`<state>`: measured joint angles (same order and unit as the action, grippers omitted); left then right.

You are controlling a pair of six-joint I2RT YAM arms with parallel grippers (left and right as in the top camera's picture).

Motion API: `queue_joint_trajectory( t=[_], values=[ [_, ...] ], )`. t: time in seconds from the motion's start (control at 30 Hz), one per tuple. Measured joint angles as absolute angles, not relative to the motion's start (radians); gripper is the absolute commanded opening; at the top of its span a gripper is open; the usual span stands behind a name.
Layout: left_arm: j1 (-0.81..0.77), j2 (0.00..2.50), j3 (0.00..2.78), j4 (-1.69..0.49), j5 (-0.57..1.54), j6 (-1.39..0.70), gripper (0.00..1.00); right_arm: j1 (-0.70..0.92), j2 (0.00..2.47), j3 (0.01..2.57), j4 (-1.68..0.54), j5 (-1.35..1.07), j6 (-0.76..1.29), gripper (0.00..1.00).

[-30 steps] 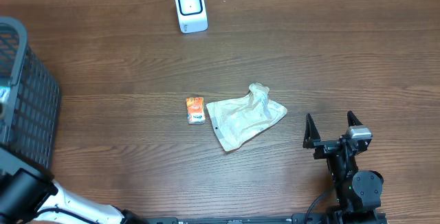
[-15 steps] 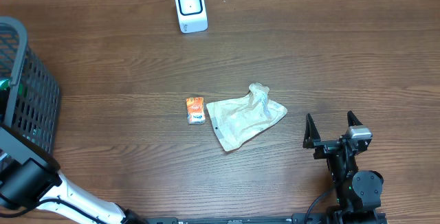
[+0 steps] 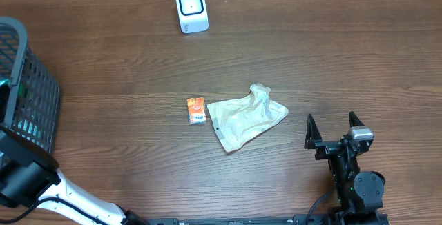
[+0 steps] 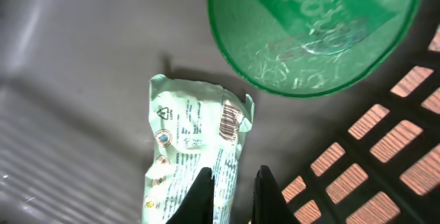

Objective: Scan the item barcode
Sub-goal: 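Grasp the green wipes packet in the basket with the left gripper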

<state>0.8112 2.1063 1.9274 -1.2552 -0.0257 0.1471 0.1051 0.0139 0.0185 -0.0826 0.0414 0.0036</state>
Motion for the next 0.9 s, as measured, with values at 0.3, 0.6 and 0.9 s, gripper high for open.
queue_joint_trajectory(
  t=[0.3,0.6,0.9],
  values=[
    [0.811,2.106,1.888,-1.247,-0.047,0.135,0.81,0.105,0.014,0.019,-0.083,0.042,0.004,1.0],
    [0.86,2.106,1.695,-1.143,-0.062,0.119,0.84,0.105,0.014,0.019,-0.082,0.042,0.004,1.0],
    [0.877,2.103,1.644,-1.049,-0.046,0.1,0.24,0.105,0.014,0.019,-0.083,0.042,0.004,1.0]
  ],
)
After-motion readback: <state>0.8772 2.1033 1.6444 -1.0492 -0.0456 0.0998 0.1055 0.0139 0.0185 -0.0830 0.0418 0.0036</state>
